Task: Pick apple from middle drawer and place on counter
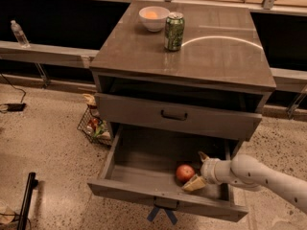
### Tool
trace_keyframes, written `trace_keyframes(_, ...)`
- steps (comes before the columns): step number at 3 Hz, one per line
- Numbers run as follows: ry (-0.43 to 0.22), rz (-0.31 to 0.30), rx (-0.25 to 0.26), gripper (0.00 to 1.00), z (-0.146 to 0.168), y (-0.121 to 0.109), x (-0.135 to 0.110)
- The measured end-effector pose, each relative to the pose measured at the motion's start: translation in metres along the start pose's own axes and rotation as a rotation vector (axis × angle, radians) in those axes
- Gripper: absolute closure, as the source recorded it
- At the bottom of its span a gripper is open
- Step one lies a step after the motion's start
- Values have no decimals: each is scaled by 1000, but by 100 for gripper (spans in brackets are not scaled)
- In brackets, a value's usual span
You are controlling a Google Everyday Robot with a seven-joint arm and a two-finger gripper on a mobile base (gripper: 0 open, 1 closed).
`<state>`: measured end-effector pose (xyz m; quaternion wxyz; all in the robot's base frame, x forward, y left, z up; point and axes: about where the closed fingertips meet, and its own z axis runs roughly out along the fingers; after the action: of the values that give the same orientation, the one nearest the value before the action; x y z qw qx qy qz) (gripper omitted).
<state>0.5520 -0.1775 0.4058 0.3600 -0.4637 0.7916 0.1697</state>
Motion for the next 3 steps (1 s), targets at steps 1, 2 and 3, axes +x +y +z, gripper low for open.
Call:
trace_keyframes(1,-8,-10,-18,18,16,3,0)
trace_keyframes(2,-4,-15,-37,42,25,7,2)
trace_keyframes(3,-3,-19,-64,65,27,9,4)
